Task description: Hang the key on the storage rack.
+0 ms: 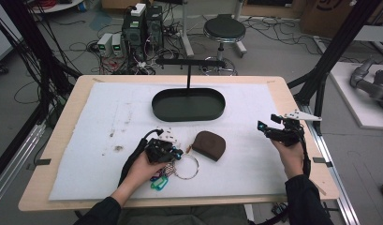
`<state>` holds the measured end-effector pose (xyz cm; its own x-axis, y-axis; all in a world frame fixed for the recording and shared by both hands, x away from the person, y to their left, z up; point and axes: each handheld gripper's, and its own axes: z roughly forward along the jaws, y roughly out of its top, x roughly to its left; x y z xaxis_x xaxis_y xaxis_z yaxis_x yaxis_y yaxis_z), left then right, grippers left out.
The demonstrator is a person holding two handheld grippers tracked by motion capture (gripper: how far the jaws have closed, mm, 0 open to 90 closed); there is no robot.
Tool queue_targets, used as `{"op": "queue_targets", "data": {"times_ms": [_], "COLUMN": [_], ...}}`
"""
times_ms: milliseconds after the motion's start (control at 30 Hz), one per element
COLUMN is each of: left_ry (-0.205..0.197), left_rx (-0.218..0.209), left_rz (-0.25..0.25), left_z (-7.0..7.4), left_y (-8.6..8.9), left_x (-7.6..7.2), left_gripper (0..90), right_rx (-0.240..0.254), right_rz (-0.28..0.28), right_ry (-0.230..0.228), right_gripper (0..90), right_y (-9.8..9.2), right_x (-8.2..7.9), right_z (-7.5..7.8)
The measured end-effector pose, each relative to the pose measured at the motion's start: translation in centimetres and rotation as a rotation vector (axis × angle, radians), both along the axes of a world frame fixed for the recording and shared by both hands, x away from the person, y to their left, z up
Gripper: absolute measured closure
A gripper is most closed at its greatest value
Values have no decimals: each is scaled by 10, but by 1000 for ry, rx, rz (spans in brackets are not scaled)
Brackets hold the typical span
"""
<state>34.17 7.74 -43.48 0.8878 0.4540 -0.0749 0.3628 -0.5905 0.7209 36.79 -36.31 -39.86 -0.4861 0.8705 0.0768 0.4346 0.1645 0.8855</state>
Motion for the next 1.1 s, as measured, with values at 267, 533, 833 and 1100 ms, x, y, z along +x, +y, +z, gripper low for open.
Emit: {"op": "queue_targets", "data": {"times_ms": [267,533,833,1100], "left_ry": [-51,-107,-118,-100], "left_rx": [-116,-143,-162,-167], "left_rz": [-32,-94,-155,-188], "left_z": [21,35,41,40], "left_y": [14,21,27,31], "left_x": [-4,-19,-33,-36], "left_gripper": [862,862,860,857], "right_rx": [3,7,20,16], "right_rz": [-7,-7,-10,-8], "right_ry": [-7,-18,-14,-19], "right_gripper": [272,272,273,273], "right_y": [0,0,-1,0], "right_x": [-1,-1,0,1], "right_z": [1,2,1,1]}}
